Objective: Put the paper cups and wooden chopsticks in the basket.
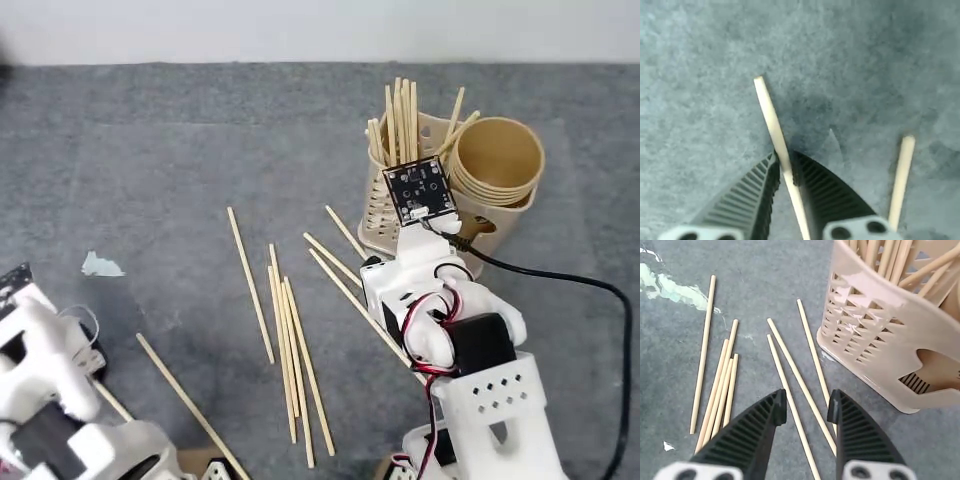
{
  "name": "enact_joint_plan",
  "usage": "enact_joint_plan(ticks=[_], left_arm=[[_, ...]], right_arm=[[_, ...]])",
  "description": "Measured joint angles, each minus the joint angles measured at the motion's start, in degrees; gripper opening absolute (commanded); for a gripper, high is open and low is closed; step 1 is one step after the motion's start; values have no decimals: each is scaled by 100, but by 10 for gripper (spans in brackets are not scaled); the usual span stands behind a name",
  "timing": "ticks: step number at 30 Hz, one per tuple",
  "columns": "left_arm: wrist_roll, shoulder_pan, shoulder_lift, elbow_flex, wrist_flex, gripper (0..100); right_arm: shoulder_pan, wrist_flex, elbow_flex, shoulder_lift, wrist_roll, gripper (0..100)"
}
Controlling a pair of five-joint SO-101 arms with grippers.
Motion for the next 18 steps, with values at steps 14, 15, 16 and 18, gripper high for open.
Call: enact_joint_plan(ticks=[14,15,16,18], left_arm=[[1336,1574,369,-3613,2620,13],[1468,1705,369,-3859,2699,13],[1574,1846,369,-4088,2796,13],[1758,2145,369,-4536,2936,13]], right_arm=[[-9,273,0,0,0,143],[-9,273,0,0,0,143],[0,273,0,0,0,143],[0,273,0,0,0,143]])
